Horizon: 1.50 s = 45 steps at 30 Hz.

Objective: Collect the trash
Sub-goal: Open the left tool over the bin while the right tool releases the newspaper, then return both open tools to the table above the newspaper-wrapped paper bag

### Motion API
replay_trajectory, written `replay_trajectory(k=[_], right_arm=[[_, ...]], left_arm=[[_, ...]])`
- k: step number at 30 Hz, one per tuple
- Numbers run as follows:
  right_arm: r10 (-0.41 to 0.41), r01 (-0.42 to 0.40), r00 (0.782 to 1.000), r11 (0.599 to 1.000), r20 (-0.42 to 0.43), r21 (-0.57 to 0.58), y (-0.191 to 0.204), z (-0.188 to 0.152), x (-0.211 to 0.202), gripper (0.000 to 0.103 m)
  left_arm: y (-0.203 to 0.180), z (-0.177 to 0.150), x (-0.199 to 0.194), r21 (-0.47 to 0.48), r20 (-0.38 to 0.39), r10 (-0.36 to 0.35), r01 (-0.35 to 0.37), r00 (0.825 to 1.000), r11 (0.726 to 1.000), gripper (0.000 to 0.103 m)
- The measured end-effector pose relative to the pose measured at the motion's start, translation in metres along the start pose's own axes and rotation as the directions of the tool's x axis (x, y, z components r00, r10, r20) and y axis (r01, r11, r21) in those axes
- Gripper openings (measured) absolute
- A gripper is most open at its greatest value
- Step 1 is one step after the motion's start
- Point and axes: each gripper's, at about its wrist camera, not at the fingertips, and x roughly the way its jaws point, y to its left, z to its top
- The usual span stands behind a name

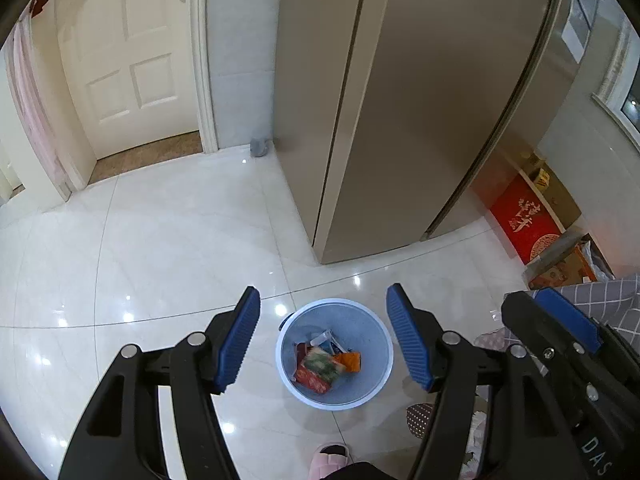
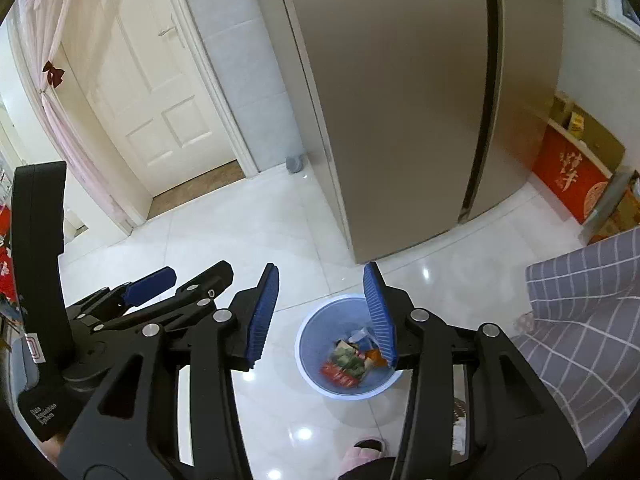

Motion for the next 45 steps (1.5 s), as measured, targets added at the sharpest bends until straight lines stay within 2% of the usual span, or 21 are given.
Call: replay_trajectory(k=[8,14,20,26,35,40,45], right_arm=[[-0.028,0.027,0.999,1.000,0.043,0.009,-0.005,-0.003,-0.035,0.045],[-0.056,0.054,0.994,0.998,0.098,0.030,-0.018,-0.007,-0.078,0.045],[-0.101,0.093,0.982,0.994,0.161,0.060,-0.040,-0.016,-0.129,0.045],[-0.171,0.149,0.961,0.983,0.219,0.111,-0.071,-0.031,-0.184,0.046],[-0.300,0.255,0.917,0.948,0.264,0.192,-0.125,-0.069,-0.264,0.047],[-0.386,0.322,0.885,0.911,0.261,0.257,-0.160,-0.102,-0.309,0.048],[-0.455,0.379,0.862,0.871,0.224,0.313,-0.195,-0.135,-0.340,0.050]], left_arm=[[-0.024,-0.004,-0.034,0.029,0.044,-0.017,0.016,0.999,0.999,0.065],[-0.057,-0.013,-0.071,0.074,0.091,-0.044,0.037,0.995,0.997,0.065],[-0.096,-0.026,-0.107,0.135,0.132,-0.082,0.064,0.988,0.989,0.065],[-0.147,-0.047,-0.143,0.218,0.163,-0.135,0.098,0.977,0.971,0.065],[-0.229,-0.089,-0.186,0.344,0.160,-0.238,0.171,0.958,0.923,0.065],[-0.279,-0.122,-0.206,0.432,0.136,-0.291,0.208,0.947,0.878,0.065],[-0.324,-0.157,-0.215,0.503,0.076,-0.338,0.256,0.938,0.826,0.065]])
